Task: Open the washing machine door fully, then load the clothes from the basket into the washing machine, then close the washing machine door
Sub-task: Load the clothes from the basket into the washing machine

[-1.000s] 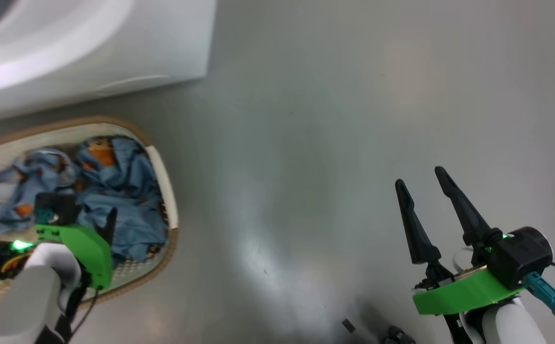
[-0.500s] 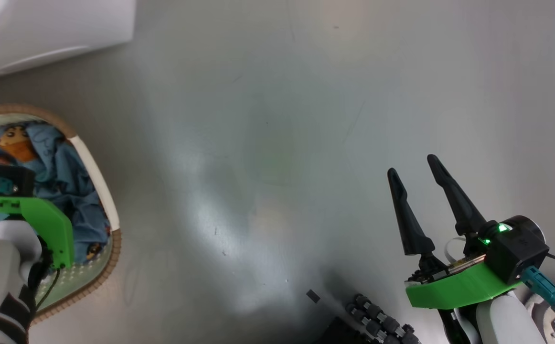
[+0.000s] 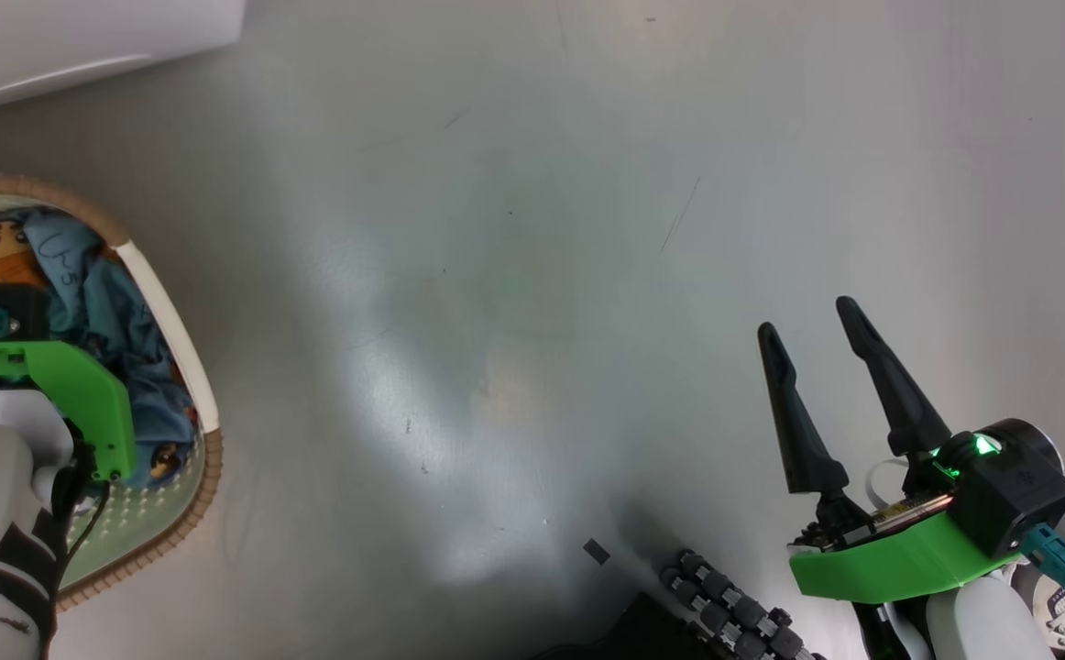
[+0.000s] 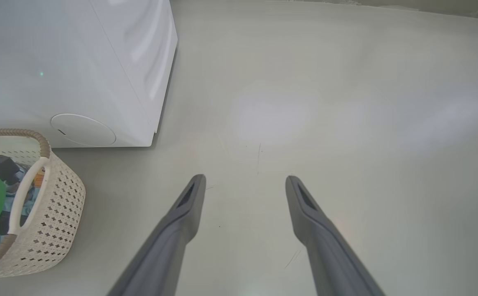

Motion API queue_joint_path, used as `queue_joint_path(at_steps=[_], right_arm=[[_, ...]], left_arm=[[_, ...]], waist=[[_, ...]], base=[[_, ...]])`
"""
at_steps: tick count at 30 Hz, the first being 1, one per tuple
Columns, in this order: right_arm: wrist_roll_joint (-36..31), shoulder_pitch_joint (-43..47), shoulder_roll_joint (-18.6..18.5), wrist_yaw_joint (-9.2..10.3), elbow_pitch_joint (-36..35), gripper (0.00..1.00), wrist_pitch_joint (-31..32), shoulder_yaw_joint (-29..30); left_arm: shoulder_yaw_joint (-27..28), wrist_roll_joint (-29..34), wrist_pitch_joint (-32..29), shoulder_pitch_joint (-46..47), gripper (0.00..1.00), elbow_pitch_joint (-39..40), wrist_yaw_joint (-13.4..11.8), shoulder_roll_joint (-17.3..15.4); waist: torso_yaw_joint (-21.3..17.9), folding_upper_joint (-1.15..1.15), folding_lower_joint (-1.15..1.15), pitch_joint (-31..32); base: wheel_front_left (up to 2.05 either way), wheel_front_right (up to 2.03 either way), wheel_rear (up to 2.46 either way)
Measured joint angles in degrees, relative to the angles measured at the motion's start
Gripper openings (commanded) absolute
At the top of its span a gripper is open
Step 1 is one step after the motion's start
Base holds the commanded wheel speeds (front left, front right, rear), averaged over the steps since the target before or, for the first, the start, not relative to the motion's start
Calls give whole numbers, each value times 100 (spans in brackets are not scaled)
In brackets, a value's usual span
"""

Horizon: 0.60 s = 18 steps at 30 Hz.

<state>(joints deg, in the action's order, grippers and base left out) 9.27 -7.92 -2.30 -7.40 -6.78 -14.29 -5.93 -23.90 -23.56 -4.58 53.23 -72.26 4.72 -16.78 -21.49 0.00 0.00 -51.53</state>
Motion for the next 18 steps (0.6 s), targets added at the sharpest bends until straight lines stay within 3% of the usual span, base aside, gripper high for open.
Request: queue_joint_path(at_steps=[1,18], right_arm=[[0,0,0,0,-14,100,0,11],[0,-385,1,0,227,100,4,-116]], left_arm=[[-1,-1,7,4,0,-11,0,5],[-5,-292,374,-131,0,-135,114,-51]], waist=[[4,0,0,-3],[-1,0,0,325]], base=[[0,0,0],[0,0,0]])
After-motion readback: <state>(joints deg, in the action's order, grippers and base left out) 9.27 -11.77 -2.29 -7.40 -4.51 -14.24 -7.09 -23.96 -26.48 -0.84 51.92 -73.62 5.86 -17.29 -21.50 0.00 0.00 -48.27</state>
